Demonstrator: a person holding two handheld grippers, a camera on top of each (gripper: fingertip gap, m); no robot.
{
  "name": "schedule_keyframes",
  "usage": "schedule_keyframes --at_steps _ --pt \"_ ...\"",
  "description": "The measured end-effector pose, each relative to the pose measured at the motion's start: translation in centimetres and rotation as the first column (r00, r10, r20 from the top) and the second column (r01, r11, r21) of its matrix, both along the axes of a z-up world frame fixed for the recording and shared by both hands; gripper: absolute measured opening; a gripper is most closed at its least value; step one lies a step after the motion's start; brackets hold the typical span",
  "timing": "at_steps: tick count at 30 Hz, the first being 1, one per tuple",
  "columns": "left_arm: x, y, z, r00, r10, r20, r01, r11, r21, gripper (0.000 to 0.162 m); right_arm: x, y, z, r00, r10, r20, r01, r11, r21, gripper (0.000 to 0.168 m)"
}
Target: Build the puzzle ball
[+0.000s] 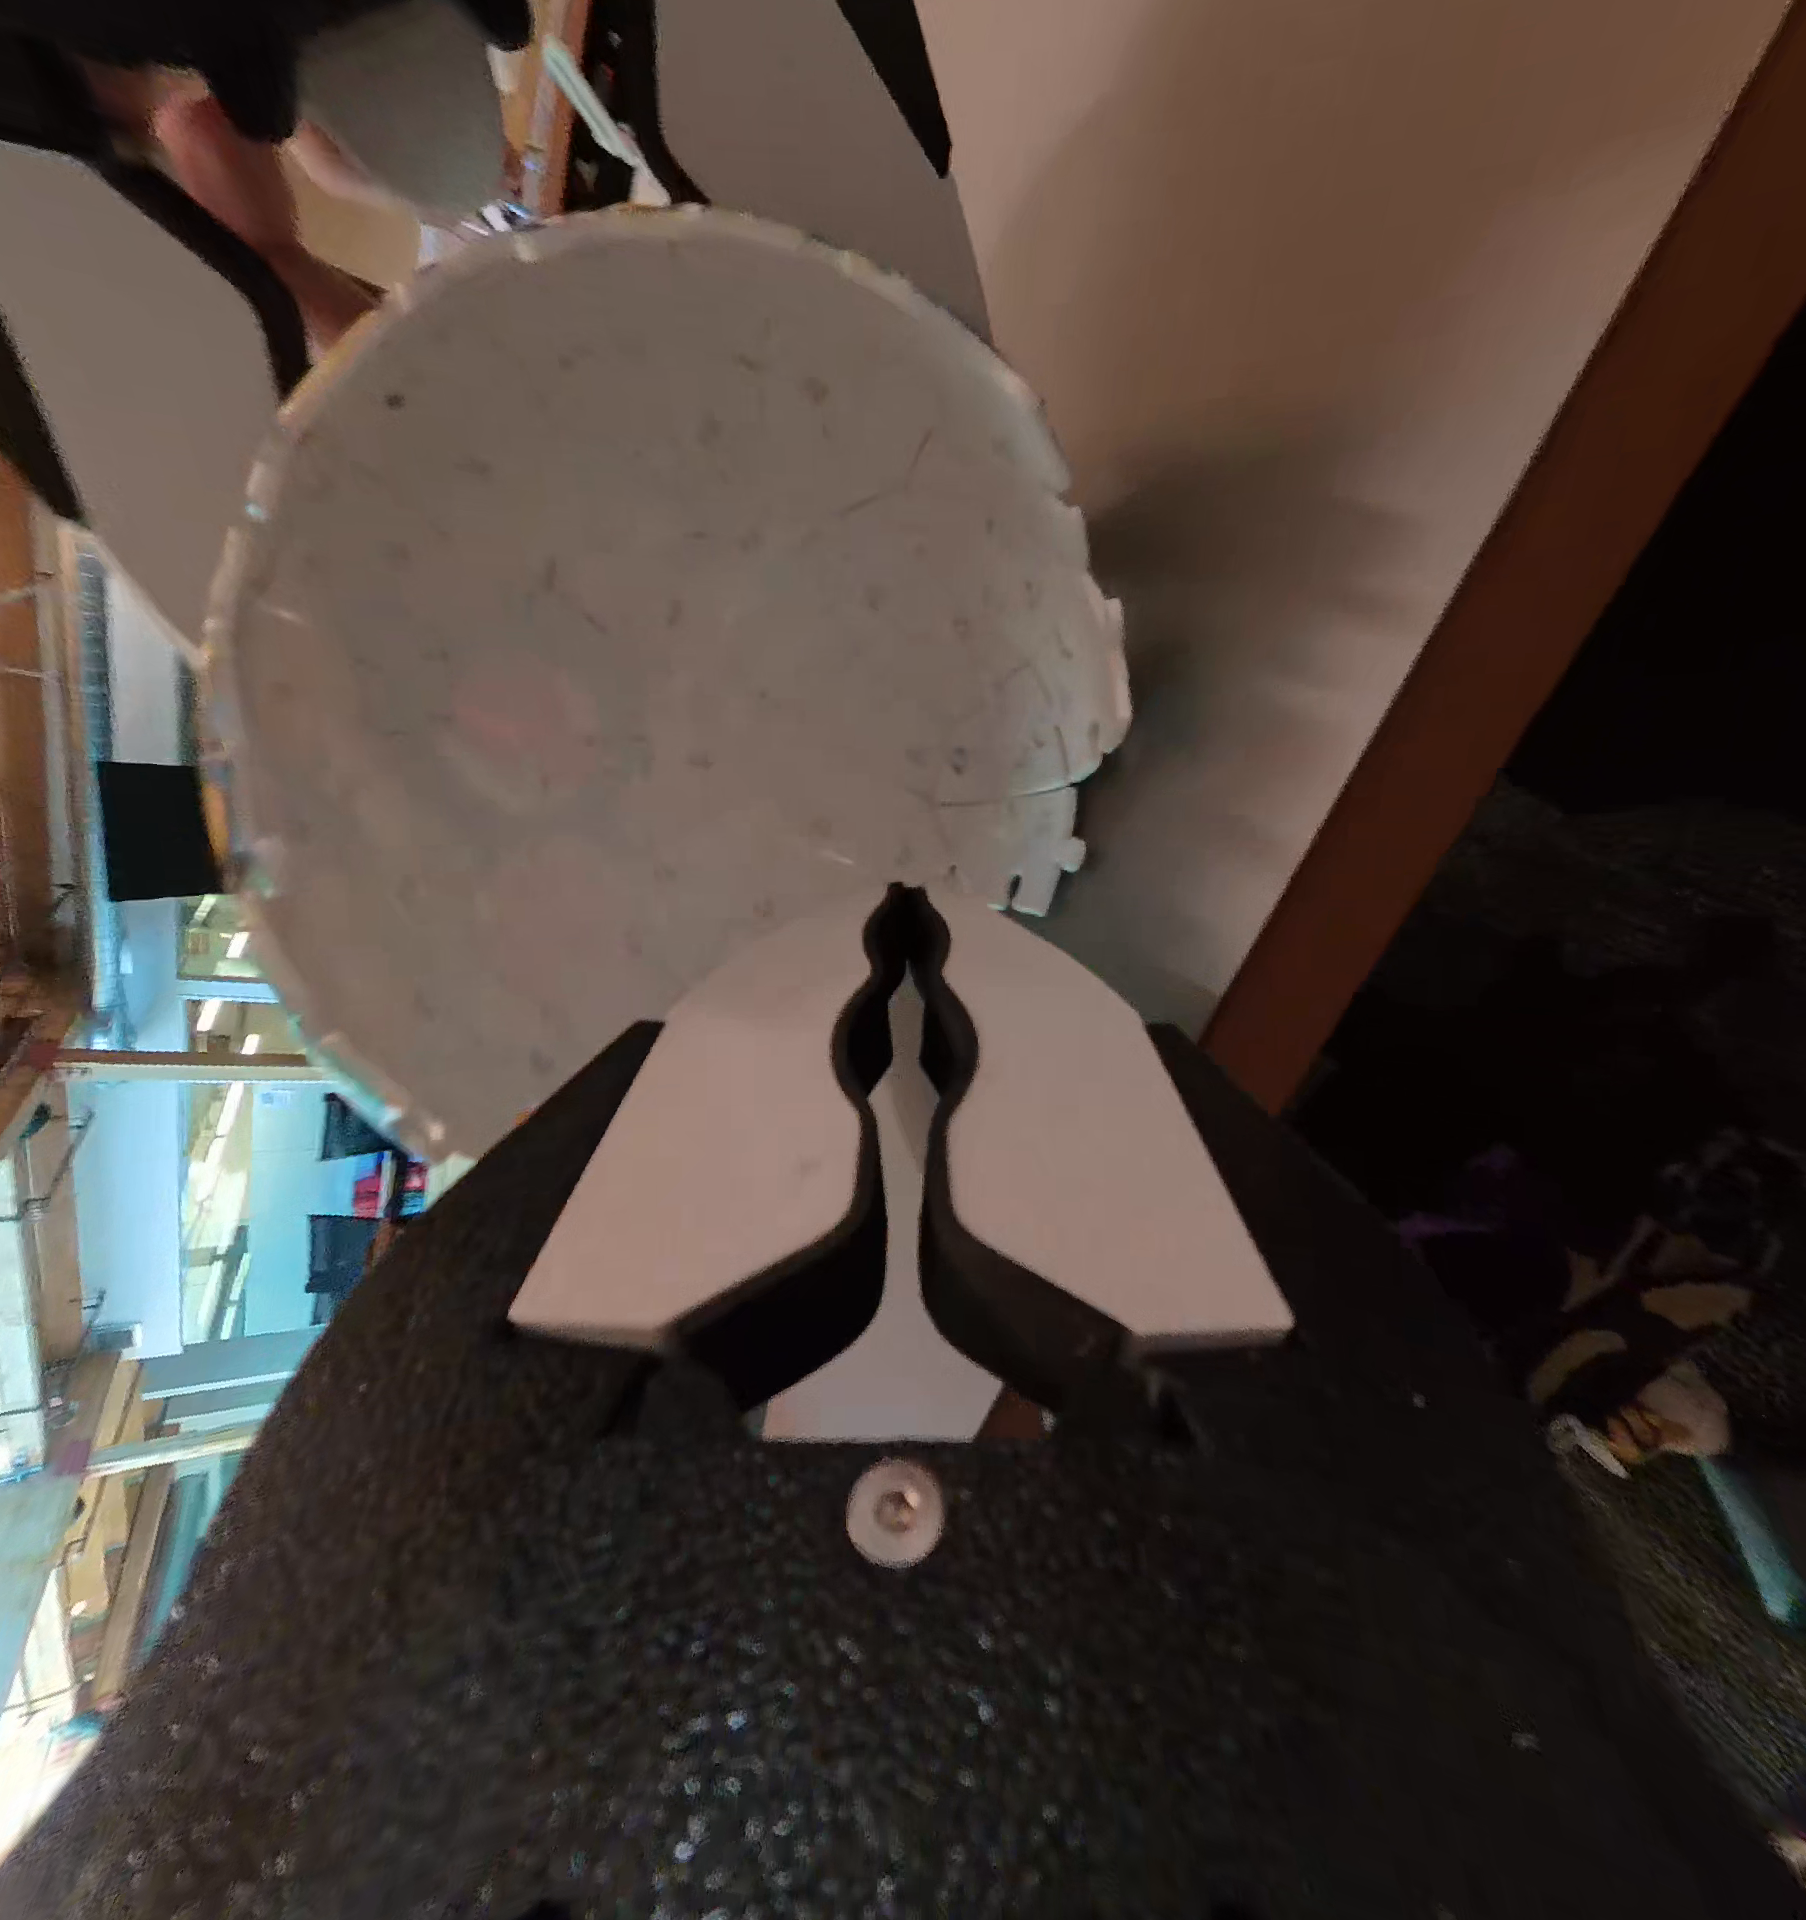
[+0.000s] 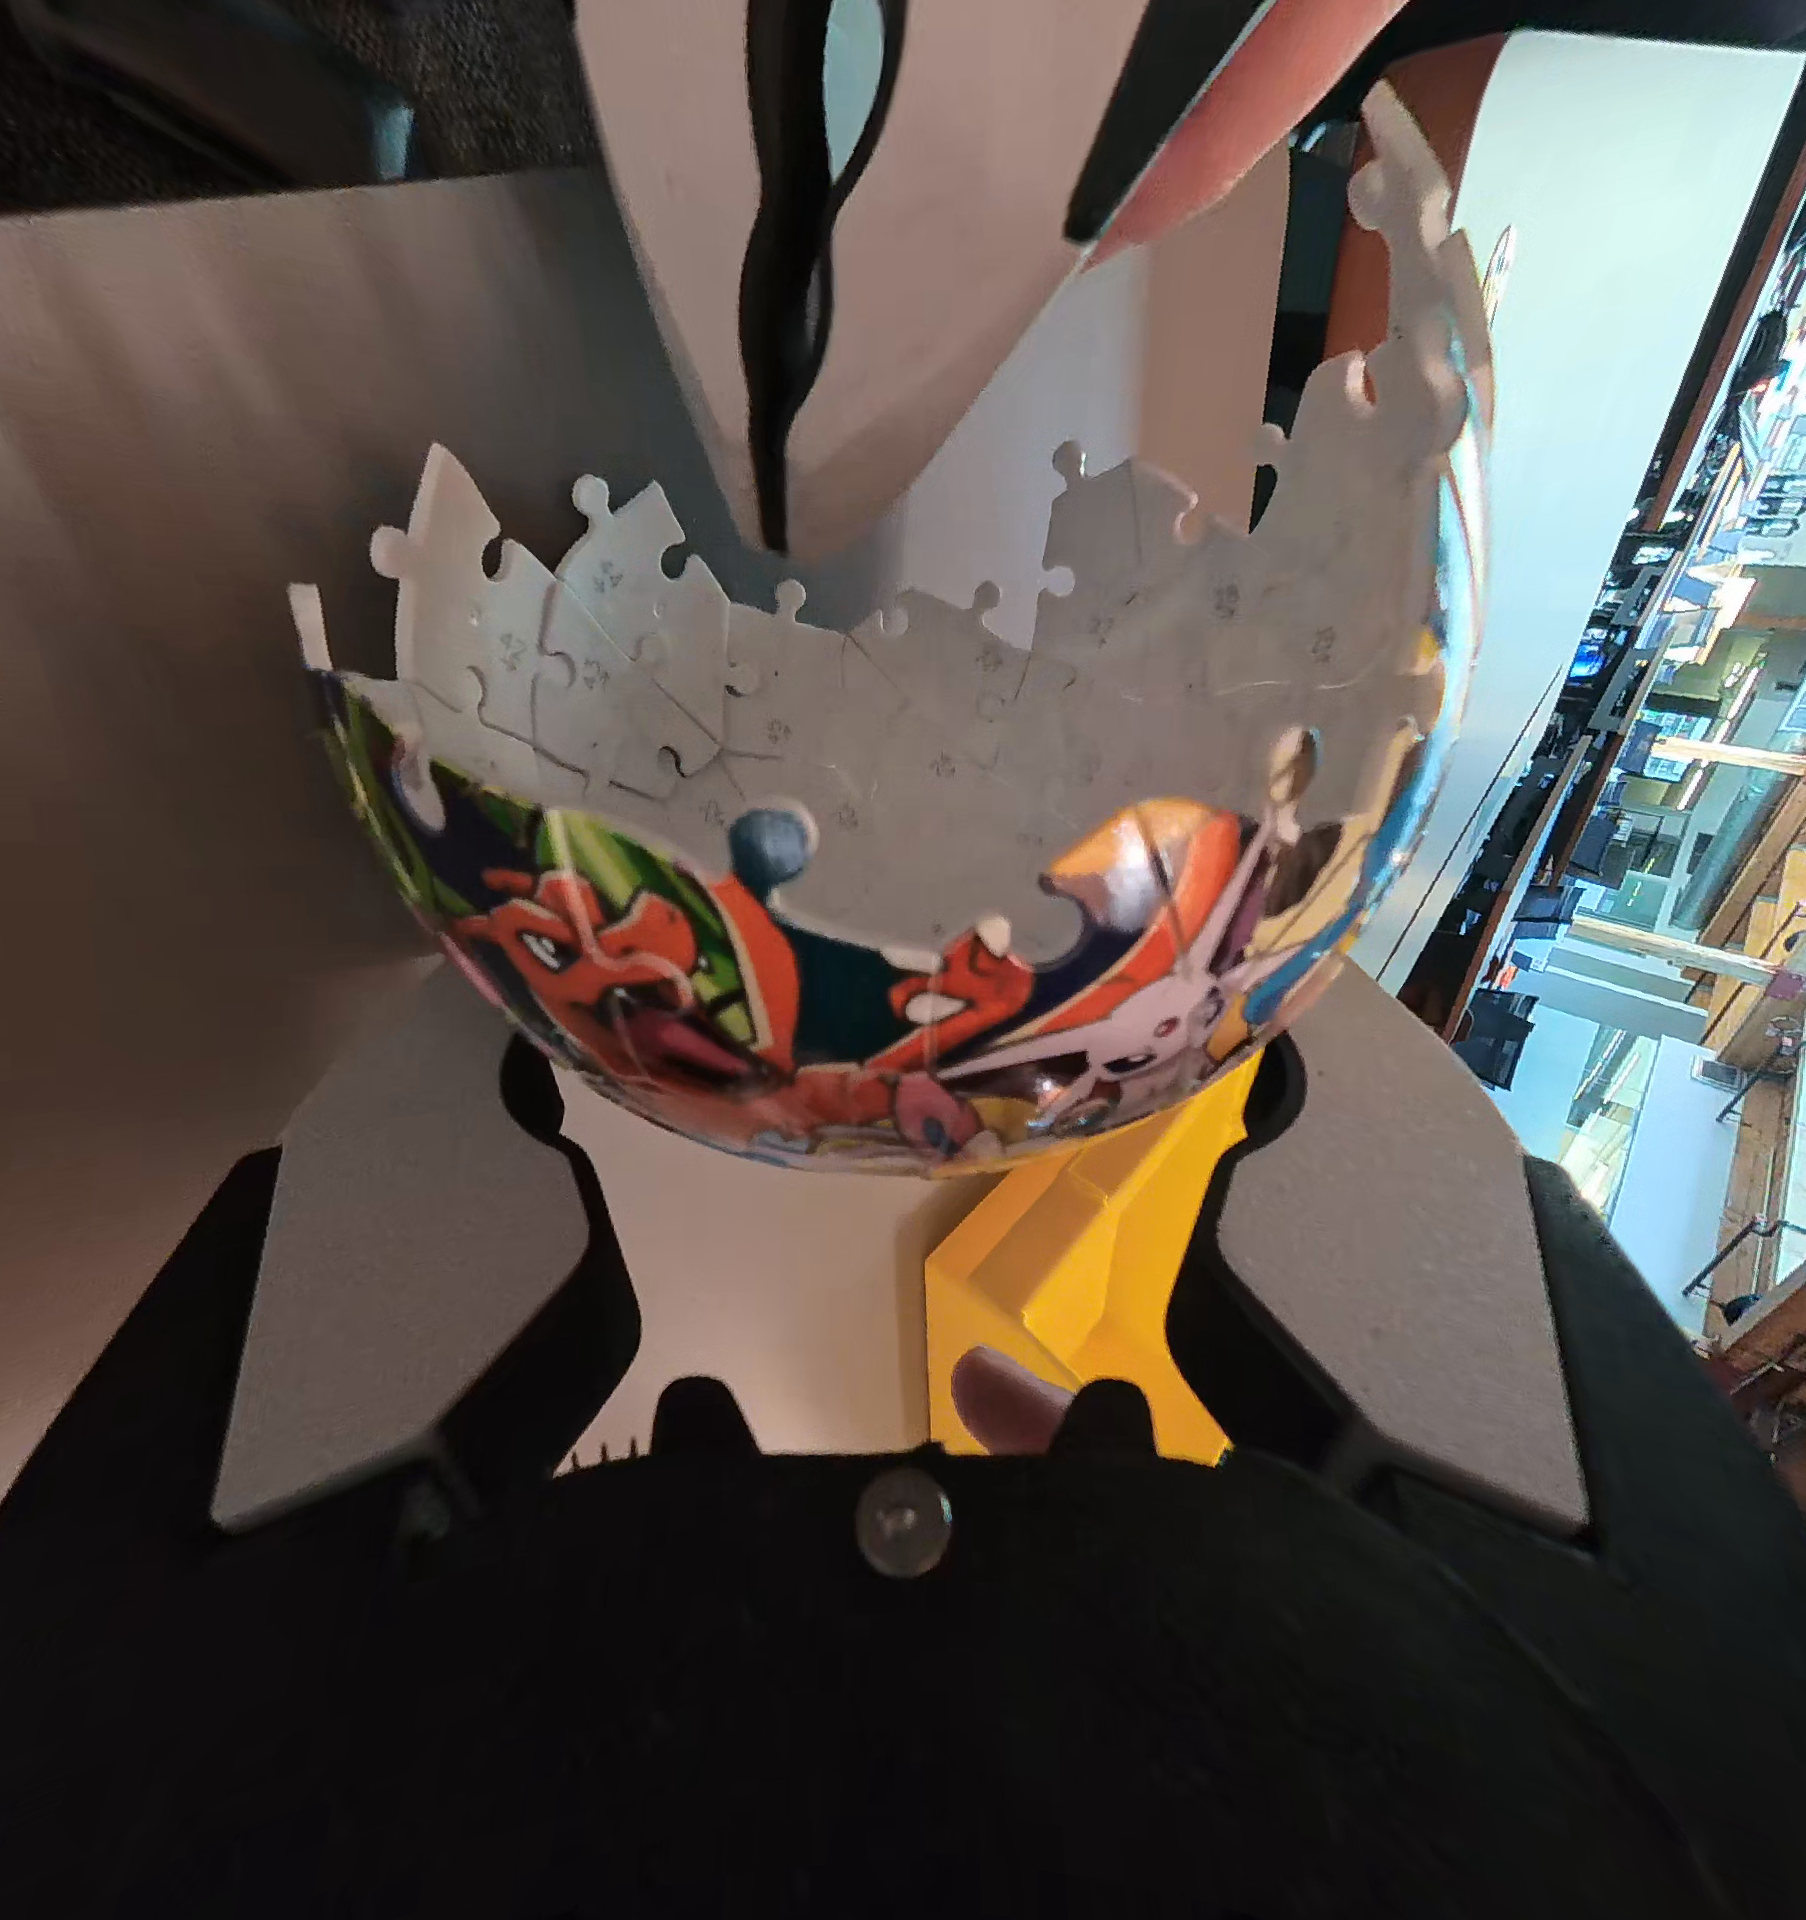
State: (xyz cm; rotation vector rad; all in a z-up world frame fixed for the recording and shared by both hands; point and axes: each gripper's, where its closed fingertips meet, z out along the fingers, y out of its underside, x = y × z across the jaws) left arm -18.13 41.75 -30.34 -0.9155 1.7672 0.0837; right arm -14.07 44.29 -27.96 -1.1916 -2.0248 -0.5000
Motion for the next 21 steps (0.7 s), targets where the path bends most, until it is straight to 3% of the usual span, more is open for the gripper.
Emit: schedule_keyframes --at_steps 11,21 --pt "2.2 1.0 -0.5 0.994 0.06 -0.091 -0.06 0.998 0.006 0.0 0.2 0.3 0.0 0.99 -0.041 -0.132 0.031 0.997 -0.074 0.125" --pt "2.5 1.5 -1.8 0.971 0.036 -0.237 -0.039 0.999 -0.009 0.0 -0.1 0.0 -0.2 0.972 -0.032 -0.234 -0.003 0.989 -0.146 0.127"
